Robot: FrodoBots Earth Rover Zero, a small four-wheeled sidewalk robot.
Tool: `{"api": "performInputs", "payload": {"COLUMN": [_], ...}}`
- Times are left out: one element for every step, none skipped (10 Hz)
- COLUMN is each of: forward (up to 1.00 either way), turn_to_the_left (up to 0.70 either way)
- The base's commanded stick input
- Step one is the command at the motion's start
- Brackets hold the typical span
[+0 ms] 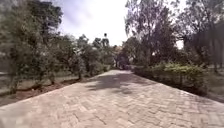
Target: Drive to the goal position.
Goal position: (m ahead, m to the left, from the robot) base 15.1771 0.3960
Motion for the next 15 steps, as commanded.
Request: {"api": "performInputs", "payload": {"forward": [0.7,0.7,0.7,0.7,0.7,0.7,0.7,0.7,0.7,0.7,0.7,0.7,0.7,0.7,0.7], "turn_to_the_left": [0.0,0.0,0.0,0.0,-0.34,-0.35,-0.35,-0.35,-0.3,-0.12,0.0,0.0,0.0,0.0,0.0]}}
